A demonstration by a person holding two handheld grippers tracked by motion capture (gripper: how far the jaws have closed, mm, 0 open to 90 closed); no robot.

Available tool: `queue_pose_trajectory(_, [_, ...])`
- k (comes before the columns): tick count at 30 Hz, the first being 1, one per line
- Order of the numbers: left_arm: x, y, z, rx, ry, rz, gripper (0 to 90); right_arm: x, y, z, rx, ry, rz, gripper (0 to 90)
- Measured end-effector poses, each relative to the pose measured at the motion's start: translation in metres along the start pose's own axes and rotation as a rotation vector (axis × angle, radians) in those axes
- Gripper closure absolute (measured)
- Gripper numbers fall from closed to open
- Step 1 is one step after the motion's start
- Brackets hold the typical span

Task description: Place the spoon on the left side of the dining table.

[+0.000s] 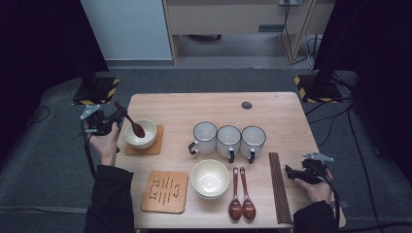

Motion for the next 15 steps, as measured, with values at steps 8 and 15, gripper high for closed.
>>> queue_pose_trajectory(8, [-0.007,-0.007,-0.009,-0.039,0.022,0.0,83.4,0.0,0.0,0.0,0.0,0.001,-0.001,6.4])
queue_pose_trajectory(15, [-0.012,-0.013,-0.016,-0.07,0.04,-0.002,83.4,0.0,0.0,0.0,-0.001,0.0,0.001,6.4])
Point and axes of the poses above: each handheld gripper's, and its own axes: z roughly backward along the jaws, y roughly out of its top, x roughly to its right, the point moved 2 cm from there along -z, roughly forward along the jaws, and after that the axes turned 15 degrees about z, right-handed, at the moved point
